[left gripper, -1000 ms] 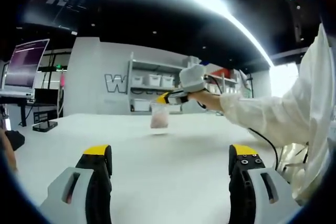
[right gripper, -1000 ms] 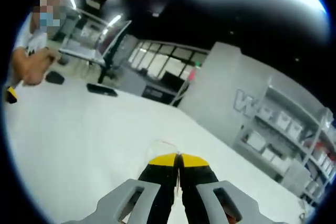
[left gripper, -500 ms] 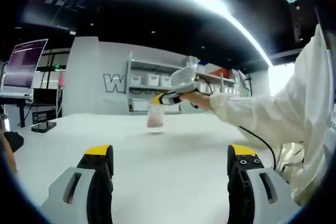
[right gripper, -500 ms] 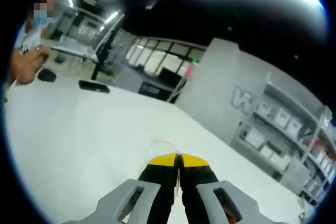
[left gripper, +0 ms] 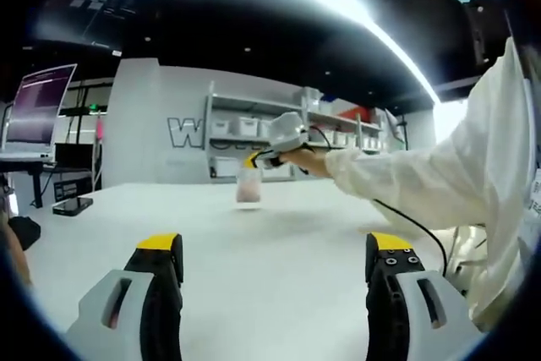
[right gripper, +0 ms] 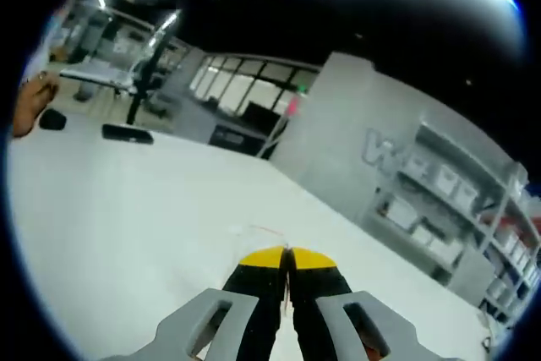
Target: Open the resealable bag by pulling the two sides of the seal apart until the entire bag opening is separated and visibly accessible.
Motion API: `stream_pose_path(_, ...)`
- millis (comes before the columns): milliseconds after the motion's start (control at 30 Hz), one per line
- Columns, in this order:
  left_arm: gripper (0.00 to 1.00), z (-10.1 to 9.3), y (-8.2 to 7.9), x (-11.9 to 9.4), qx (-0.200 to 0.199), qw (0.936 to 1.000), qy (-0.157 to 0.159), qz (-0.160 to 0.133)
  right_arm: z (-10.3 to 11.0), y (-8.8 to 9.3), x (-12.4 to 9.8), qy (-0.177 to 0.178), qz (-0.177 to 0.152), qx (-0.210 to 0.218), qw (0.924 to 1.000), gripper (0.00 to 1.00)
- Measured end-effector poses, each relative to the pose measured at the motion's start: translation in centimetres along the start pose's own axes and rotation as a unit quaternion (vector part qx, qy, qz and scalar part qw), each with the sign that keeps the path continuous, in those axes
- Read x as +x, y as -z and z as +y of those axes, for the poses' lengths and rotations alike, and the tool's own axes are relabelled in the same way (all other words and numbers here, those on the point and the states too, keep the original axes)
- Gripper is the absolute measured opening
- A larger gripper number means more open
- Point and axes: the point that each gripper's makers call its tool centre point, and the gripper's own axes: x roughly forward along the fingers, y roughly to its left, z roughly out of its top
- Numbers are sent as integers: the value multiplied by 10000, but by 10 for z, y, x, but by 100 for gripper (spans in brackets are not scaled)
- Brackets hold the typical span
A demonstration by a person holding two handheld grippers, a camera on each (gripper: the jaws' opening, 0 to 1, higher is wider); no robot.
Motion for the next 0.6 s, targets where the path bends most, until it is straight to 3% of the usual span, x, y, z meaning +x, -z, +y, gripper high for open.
stream_pose_path(233, 87, 2, -1, 1, 30, 10000, -8, -9, -7, 11, 18, 94, 134, 343, 9993, 0)
stream_pose_path(467, 87, 4, 3, 3, 2, 10000, -25, 49, -26, 14, 25, 448, 49, 542, 9975, 0)
stream_pose_path(600, 87, 4, 2, 3, 12, 10000, -18, 30, -14, 26, 27, 403, 214, 495, 9977, 0)
